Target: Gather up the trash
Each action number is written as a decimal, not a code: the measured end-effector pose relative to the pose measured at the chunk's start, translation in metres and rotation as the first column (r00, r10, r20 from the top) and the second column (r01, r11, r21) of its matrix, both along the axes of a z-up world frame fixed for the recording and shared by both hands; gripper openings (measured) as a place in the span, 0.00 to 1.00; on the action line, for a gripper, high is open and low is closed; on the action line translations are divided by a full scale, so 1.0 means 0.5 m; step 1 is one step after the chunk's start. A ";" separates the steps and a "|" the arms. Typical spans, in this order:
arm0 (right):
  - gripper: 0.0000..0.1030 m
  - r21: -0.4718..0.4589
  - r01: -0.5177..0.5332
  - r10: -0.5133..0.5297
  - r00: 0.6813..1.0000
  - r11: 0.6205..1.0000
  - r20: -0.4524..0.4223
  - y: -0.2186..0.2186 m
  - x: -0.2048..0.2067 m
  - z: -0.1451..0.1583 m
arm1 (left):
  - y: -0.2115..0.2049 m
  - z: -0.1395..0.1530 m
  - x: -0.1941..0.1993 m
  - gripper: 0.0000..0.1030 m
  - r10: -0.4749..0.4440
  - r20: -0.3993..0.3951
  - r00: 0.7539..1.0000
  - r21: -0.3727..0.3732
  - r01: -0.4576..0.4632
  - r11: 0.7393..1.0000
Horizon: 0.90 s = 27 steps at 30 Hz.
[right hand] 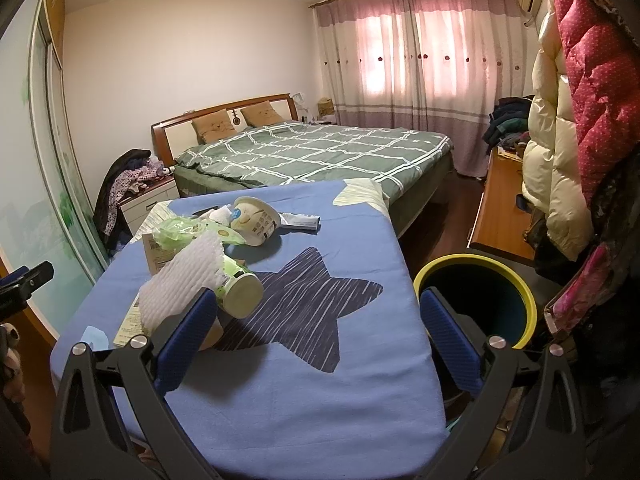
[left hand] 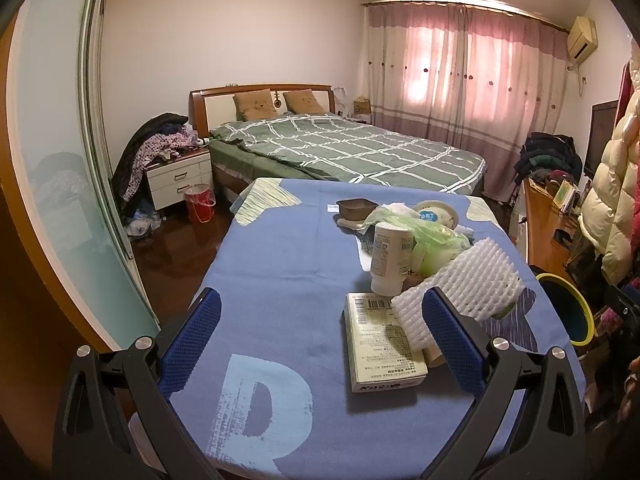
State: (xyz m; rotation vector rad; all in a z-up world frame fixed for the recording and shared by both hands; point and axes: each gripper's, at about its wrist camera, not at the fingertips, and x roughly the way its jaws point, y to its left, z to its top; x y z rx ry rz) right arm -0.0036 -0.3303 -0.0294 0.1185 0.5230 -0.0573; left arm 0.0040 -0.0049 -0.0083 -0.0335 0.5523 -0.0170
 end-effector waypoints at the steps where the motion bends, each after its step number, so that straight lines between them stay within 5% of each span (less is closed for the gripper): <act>1: 0.94 0.000 -0.001 0.001 1.000 1.000 0.000 0.000 -0.001 0.002 | 0.000 0.000 0.000 0.97 -0.001 -0.002 1.000 -0.001 0.001 1.000; 27: 0.94 -0.003 -0.009 0.009 1.000 1.000 -0.010 0.008 0.004 -0.001 | -0.003 -0.007 0.004 0.97 -0.009 -0.007 1.000 0.002 0.009 1.000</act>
